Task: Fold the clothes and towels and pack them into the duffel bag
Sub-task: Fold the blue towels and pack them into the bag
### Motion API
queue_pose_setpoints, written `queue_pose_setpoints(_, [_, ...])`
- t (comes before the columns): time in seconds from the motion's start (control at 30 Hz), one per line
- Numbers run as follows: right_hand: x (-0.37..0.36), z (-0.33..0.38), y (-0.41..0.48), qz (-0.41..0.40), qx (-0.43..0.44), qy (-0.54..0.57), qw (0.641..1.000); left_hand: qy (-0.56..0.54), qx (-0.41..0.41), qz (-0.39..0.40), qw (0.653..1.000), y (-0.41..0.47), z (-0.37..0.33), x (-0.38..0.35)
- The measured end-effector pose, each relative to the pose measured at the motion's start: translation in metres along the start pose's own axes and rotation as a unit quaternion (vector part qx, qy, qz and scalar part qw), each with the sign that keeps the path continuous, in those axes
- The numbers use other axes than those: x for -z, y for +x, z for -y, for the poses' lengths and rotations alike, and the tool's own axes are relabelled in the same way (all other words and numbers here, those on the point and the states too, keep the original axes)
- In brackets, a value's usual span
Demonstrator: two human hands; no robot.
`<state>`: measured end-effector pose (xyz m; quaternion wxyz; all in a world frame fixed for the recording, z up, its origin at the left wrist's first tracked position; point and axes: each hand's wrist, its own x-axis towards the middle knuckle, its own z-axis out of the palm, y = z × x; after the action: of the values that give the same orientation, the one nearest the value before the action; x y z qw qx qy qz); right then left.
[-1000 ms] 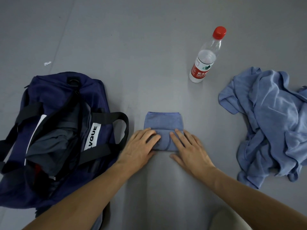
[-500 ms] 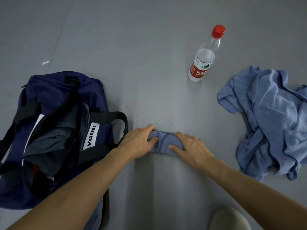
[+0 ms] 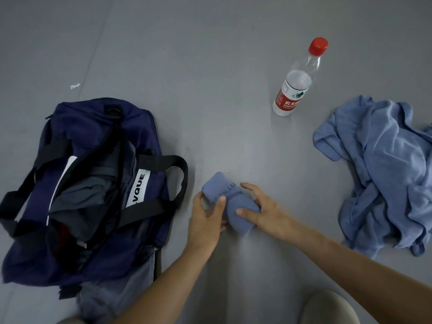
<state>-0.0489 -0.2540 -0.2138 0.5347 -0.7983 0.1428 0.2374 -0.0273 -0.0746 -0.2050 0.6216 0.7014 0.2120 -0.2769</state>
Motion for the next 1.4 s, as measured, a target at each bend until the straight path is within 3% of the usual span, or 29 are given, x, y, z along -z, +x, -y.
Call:
queue_pose_setpoints(0.1, [-0.026, 0.022, -0.01, -0.023, 0.05, 0.051, 0.997, -0.105, -0.016, 0.001, 0.994, -0.004, -0.019, -0.002])
queue_pose_setpoints(0.27, [-0.054, 0.089, -0.006, -0.07, 0.119, -0.035, 0.99, -0.061, -0.134, -0.062, 0.987, -0.004, -0.077, 0.047])
queue_pose_setpoints(0.4, [-0.072, 0.131, 0.005, -0.02, 0.158, -0.057, 0.986, 0.04, -0.197, -0.125, 0.972, 0.017, -0.118, 0.127])
queue_pose_setpoints(0.53, [-0.098, 0.14, 0.025, -0.012, 0.168, -0.161, 0.973, 0.19, -0.118, -0.143, 0.964, 0.044, -0.124, 0.188])
queue_pose_setpoints(0.63, [-0.12, 0.144, 0.039, -0.018, 0.203, -0.276, 0.939, 0.295, -0.103, -0.15, 0.938, 0.052, -0.112, 0.195])
queue_pose_setpoints(0.73, [-0.139, 0.15, 0.054, -0.039, 0.306, -0.373, 0.875, 0.282, -0.095, -0.161, 0.941, 0.059, -0.11, 0.191])
queue_pose_setpoints(0.8, [-0.151, 0.155, 0.069, -0.014, 0.33, -0.402, 0.854, 0.258, -0.095, -0.171, 0.946, 0.066, -0.112, 0.192])
queue_pose_setpoints(0.93, [-0.166, 0.168, 0.091, 0.031, 0.157, -0.328, 0.931, 0.239, -0.095, -0.179, 0.95, 0.07, -0.113, 0.205])
queue_pose_setpoints(1.0, [-0.17, 0.168, 0.098, 0.033, 0.071, -0.313, 0.947, 0.261, -0.09, -0.17, 0.946, 0.071, -0.111, 0.214])
queue_pose_setpoints(1.13, [-0.181, 0.165, 0.109, 0.0, -0.024, -0.365, 0.931, 0.301, -0.086, -0.147, 0.938, 0.074, -0.106, 0.22])
queue_pose_setpoints(1.33, [-0.197, 0.167, 0.121, -0.034, -0.048, -0.451, 0.89, 0.291, -0.104, -0.152, 0.939, 0.077, -0.098, 0.222])
queue_pose_setpoints(1.4, [-0.192, 0.169, 0.119, -0.024, -0.038, -0.438, 0.898, 0.287, -0.104, -0.147, 0.941, 0.078, -0.098, 0.225])
